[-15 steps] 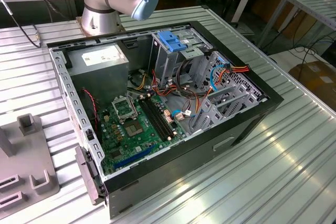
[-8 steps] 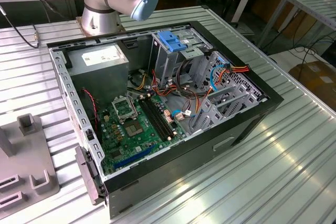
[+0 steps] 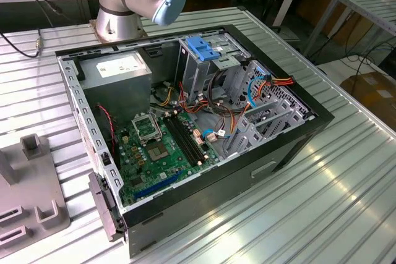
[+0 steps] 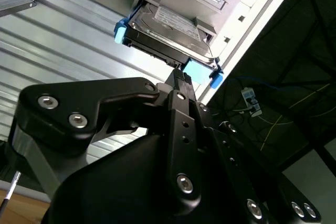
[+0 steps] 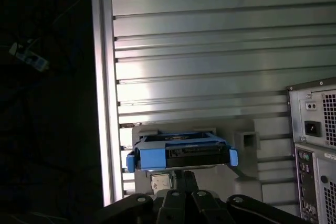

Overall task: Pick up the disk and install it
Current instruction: 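Reach for the disk, then pick up the disk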

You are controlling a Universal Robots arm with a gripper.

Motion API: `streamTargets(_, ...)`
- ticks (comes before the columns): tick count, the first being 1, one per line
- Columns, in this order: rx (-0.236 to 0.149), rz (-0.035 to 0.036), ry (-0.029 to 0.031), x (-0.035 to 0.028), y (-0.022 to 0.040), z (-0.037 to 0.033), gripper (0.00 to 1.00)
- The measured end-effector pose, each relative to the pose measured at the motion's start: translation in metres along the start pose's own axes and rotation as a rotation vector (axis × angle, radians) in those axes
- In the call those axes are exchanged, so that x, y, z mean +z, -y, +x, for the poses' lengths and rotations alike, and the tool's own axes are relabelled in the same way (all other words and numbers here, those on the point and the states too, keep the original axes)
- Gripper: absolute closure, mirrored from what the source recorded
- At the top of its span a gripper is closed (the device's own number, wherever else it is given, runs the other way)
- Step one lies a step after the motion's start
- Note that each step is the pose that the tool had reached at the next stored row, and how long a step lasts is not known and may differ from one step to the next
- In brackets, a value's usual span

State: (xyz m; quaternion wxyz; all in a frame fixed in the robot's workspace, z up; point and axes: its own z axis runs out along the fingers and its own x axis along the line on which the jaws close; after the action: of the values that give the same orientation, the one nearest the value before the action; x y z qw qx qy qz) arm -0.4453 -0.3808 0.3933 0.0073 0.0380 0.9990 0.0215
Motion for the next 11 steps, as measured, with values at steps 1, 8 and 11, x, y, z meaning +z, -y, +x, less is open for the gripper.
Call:
streamTargets(1,0.000,0.0000,-0.0004,0.0000,0.0000,0.0028,0.90)
streamTargets(8,0.000,0.0002,-0.0024,-0.0002,0.0000,0.0197,0.90)
streamTargets(11,0.000,0.0002,-0.0024,-0.0003,0.0000,0.0202,0.90)
